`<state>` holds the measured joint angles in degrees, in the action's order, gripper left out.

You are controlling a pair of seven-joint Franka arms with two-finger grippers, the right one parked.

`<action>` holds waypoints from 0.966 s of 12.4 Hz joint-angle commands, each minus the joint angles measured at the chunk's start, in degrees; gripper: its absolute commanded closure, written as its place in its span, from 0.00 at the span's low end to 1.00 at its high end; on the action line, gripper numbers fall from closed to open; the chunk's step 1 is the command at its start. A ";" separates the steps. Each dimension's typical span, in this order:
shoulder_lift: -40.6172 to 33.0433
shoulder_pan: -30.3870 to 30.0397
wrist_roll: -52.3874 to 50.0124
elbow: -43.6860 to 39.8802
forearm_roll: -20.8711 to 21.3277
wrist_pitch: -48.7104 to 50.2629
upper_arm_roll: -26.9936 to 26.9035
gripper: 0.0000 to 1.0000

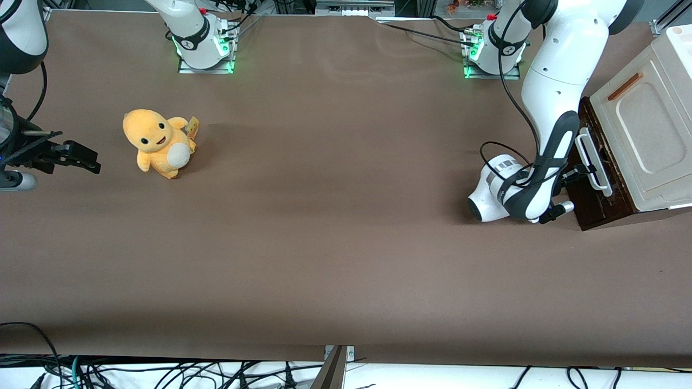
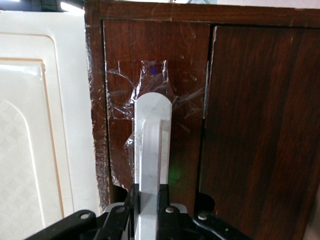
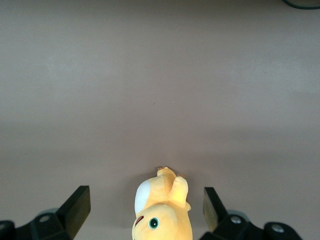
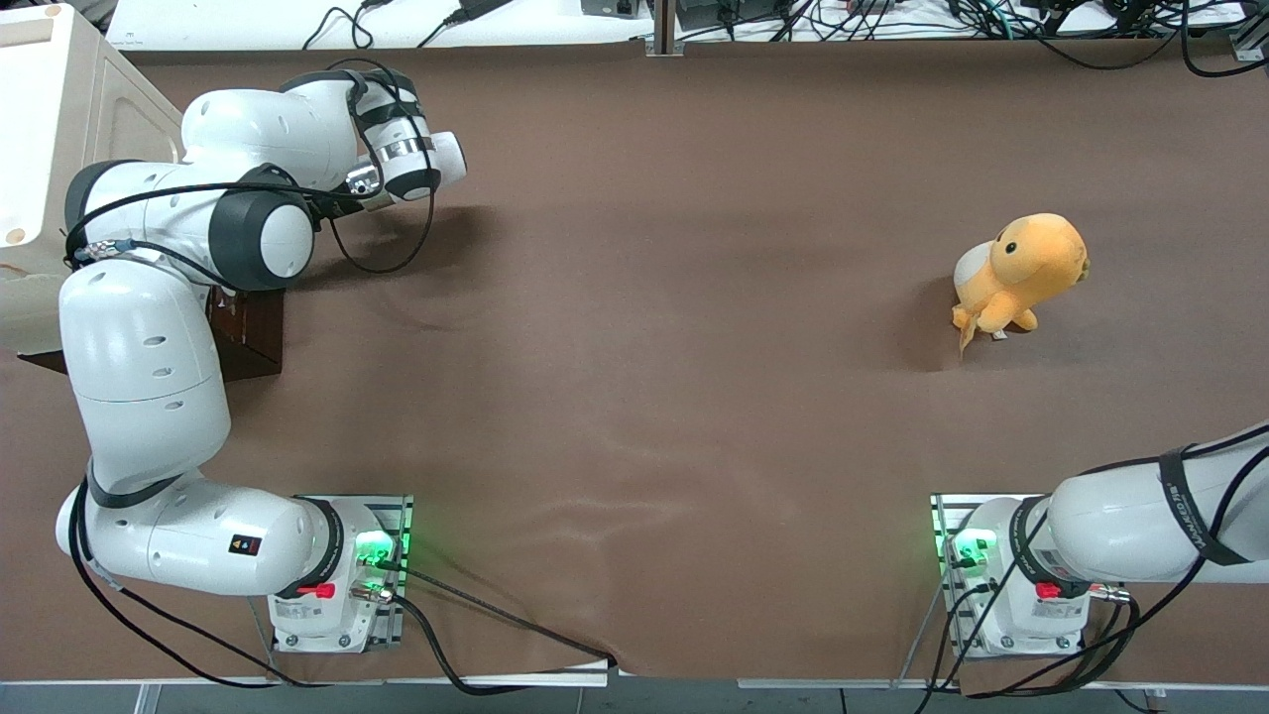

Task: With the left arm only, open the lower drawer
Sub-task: 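Close the left gripper around the white bar handle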

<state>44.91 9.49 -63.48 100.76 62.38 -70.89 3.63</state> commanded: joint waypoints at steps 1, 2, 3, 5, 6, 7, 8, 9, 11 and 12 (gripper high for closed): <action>0.27 0.35 -0.16 -2.58 -0.76 0.32 0.51 0.89; 0.27 0.44 -0.16 -2.68 -0.94 0.40 0.68 0.89; 0.18 0.53 -0.16 -2.76 -1.38 0.58 0.94 0.89; 0.18 1.32 -0.16 -2.68 -1.82 0.67 0.94 0.89; 0.18 1.41 -0.16 -2.76 -2.43 0.76 0.94 0.89; 0.18 1.41 -0.16 -2.77 -2.44 0.84 0.94 0.89; 0.18 1.50 -0.24 -2.77 -2.53 0.84 1.03 0.89; 0.18 1.93 -0.25 -2.77 -2.70 0.84 1.03 0.89; -0.26 2.47 -0.25 -2.85 -3.75 0.93 1.12 0.89; -0.35 2.73 -0.25 -2.85 -3.84 0.93 1.12 0.89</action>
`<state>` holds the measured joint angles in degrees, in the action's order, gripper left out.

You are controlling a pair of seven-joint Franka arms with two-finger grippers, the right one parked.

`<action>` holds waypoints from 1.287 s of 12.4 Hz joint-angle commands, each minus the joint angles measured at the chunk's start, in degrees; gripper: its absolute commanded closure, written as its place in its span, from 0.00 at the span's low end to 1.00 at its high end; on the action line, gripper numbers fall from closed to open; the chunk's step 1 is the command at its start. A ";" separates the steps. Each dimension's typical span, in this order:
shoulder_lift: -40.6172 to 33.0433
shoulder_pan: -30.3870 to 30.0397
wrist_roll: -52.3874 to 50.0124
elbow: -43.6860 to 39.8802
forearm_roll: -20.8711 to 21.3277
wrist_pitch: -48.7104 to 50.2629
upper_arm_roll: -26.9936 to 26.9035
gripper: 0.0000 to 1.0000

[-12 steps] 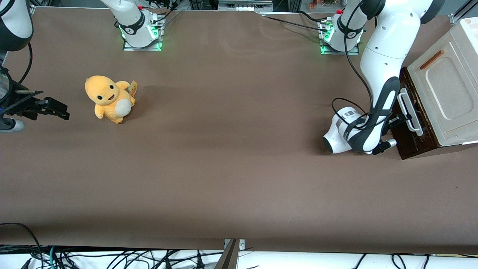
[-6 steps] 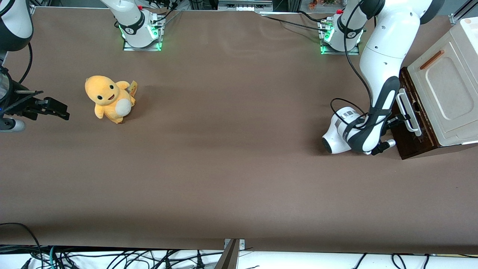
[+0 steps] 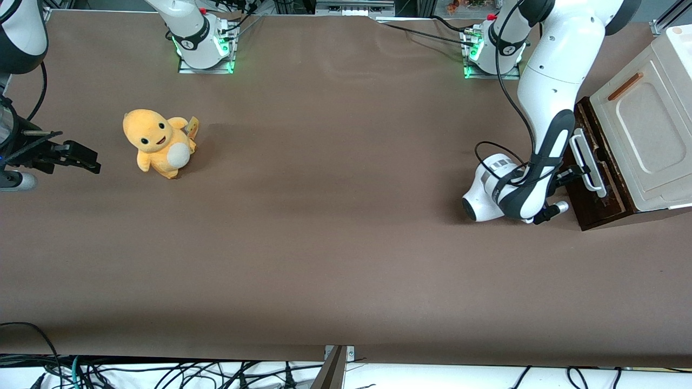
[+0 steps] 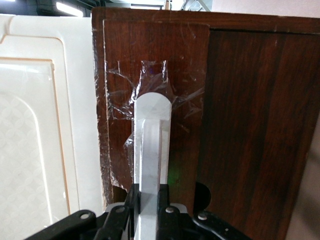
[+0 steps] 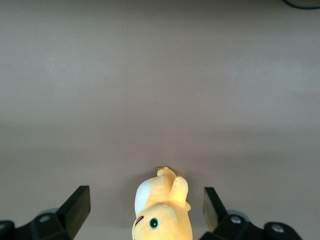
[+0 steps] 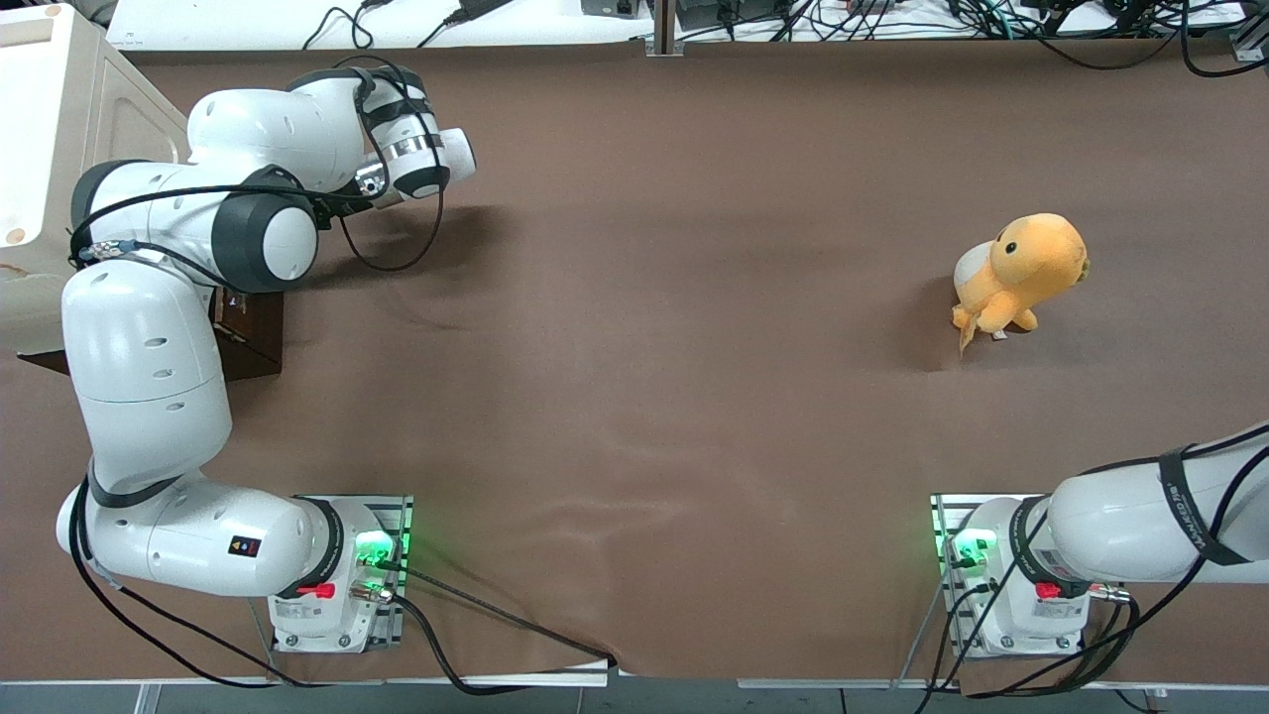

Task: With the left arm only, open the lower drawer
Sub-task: 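Pull the handle with the left gripper, sliding the drawer outward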

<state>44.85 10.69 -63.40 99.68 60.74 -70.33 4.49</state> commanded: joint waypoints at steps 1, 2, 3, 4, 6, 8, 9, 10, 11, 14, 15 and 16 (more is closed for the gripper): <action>-0.20 1.70 -0.32 -1.77 -2.30 0.45 0.26 0.89; -0.28 1.70 -0.23 -1.86 -2.38 0.80 0.26 0.89; -0.28 1.87 -0.23 -1.95 -3.08 0.89 0.26 0.89; -0.20 2.22 -0.23 -2.99 -4.13 0.89 0.26 0.89; -0.20 2.67 -0.23 -3.79 -5.11 1.94 0.34 0.89; -0.20 3.37 -0.23 -3.88 -5.89 2.21 0.34 0.89; -0.20 3.46 -0.23 -3.97 -5.99 2.30 0.34 0.89; -0.28 3.81 -0.23 -3.97 -6.08 2.30 0.34 0.89; -0.20 3.90 -0.23 -4.15 -6.60 2.30 0.34 0.89; -0.20 3.90 -0.23 -4.85 -7.22 2.39 0.95 0.89; -0.20 3.90 -0.23 -4.94 -7.57 2.39 1.05 0.89; -0.20 3.99 -0.23 -4.94 -7.66 2.39 1.13 0.89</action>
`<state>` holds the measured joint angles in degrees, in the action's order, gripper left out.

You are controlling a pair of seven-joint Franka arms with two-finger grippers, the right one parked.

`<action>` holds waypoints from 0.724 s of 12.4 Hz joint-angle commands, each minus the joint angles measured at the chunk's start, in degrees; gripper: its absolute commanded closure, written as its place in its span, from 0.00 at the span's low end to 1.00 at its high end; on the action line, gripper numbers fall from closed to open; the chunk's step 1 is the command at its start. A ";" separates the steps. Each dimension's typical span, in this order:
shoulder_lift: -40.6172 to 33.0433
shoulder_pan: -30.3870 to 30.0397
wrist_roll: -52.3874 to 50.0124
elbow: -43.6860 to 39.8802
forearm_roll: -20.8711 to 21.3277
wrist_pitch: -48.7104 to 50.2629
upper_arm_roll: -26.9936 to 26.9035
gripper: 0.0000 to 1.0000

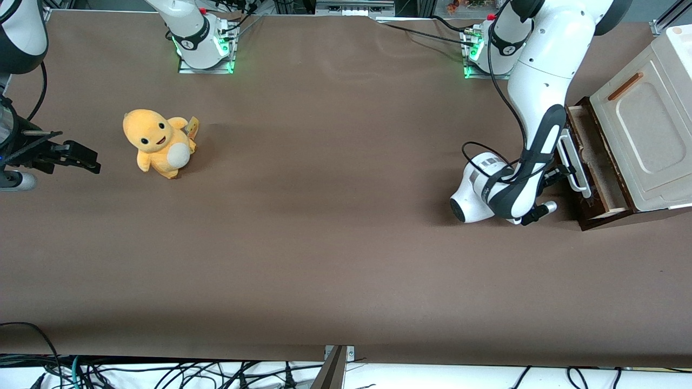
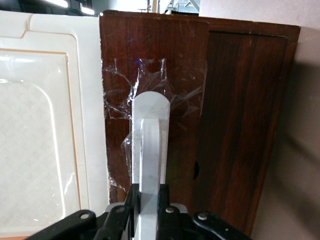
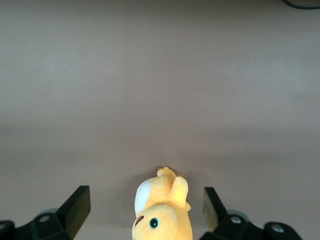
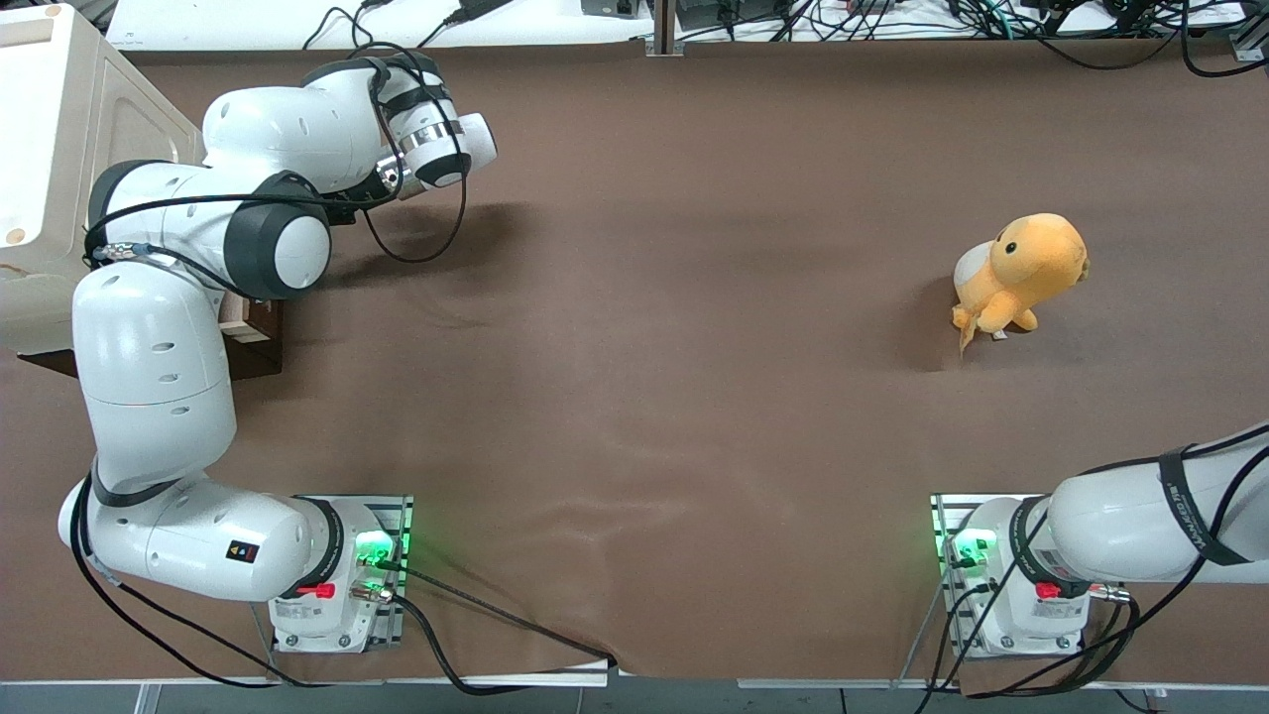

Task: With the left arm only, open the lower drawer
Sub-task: 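Pull the handle with the left gripper, sliding the drawer outward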

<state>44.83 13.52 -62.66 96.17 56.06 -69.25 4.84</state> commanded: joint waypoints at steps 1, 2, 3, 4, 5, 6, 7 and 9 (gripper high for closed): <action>-0.18 1.15 -0.97 -1.42 -3.23 1.40 0.79 0.89; -0.18 1.33 -0.97 -1.51 -3.67 1.40 0.79 0.89; -0.18 1.42 -0.97 -1.51 -3.67 1.40 0.79 0.89; -0.18 1.42 -0.97 -1.51 -3.93 1.31 0.88 0.89; -0.18 1.42 -0.89 -1.60 -4.46 1.31 0.88 0.89; -0.18 1.42 -0.89 -1.86 -4.46 1.31 0.88 0.89; -0.18 1.42 -0.89 -2.47 -4.81 1.31 1.75 0.89; -0.18 1.42 -0.97 -2.74 -5.43 1.40 2.02 0.89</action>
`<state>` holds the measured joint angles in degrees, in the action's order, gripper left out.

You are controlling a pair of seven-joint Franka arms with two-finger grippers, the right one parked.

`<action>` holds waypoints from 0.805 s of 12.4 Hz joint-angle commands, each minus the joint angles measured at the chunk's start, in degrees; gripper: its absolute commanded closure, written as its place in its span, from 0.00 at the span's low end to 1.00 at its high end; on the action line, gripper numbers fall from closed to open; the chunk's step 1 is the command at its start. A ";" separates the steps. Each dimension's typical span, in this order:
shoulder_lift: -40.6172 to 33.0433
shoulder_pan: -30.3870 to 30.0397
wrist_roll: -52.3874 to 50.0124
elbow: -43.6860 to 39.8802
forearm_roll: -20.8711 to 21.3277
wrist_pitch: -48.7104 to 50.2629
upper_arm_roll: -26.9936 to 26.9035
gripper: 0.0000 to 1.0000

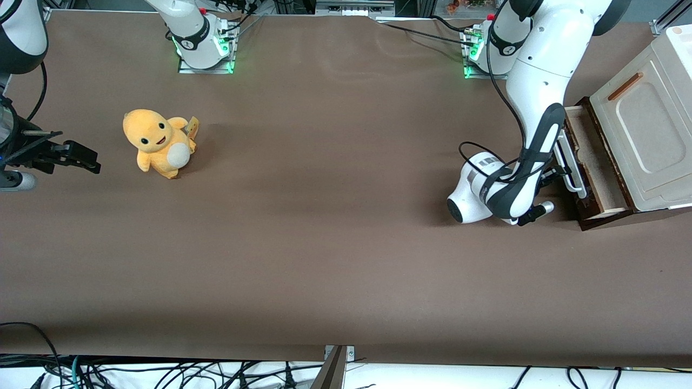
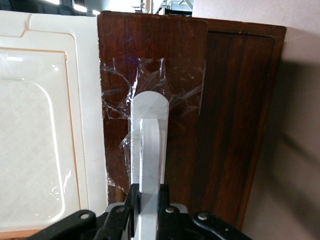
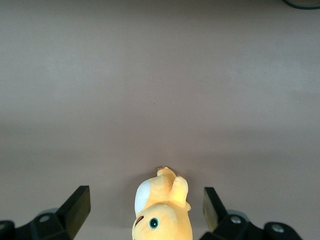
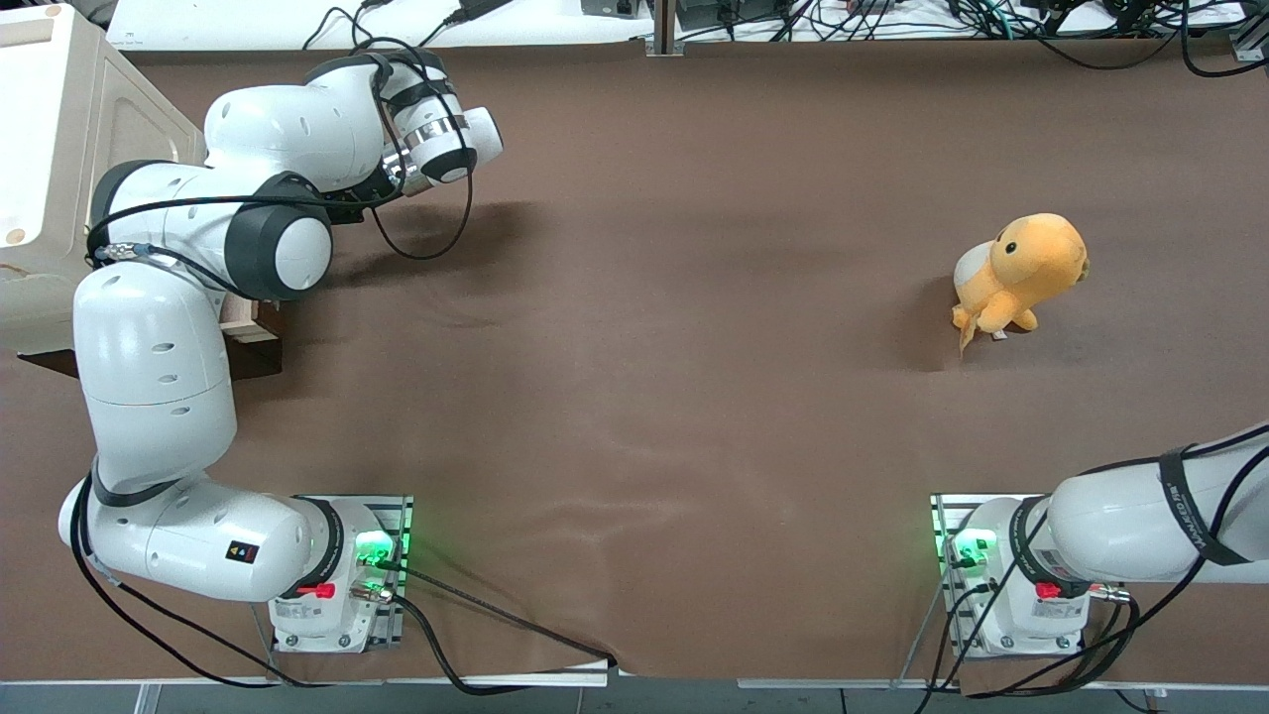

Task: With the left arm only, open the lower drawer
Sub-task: 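Pull the handle with the left gripper, sliding the drawer outward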

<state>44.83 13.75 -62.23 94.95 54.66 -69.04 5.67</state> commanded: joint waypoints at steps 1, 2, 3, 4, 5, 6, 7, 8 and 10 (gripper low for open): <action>-0.18 1.19 -1.40 -1.52 -4.03 1.19 1.19 0.89; -0.18 1.28 -1.40 -1.52 -4.47 1.19 1.19 0.89; -0.18 1.28 -1.40 -1.52 -4.64 1.19 1.19 0.89; -0.18 1.28 -1.40 -1.52 -4.73 1.19 1.19 0.89; -0.18 1.63 -1.40 -1.60 -4.82 1.19 1.45 0.89; -0.18 1.72 -1.40 -1.61 -4.91 1.19 1.63 0.89; -0.18 1.81 -1.40 -1.61 -5.35 1.19 1.63 0.89; -0.18 1.90 -1.40 -1.61 -5.96 1.19 1.63 0.89; -0.18 1.90 -1.32 -2.66 -6.31 1.98 1.89 0.89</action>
<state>44.83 14.32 -61.90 93.97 52.21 -68.73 6.66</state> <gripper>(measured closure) 0.815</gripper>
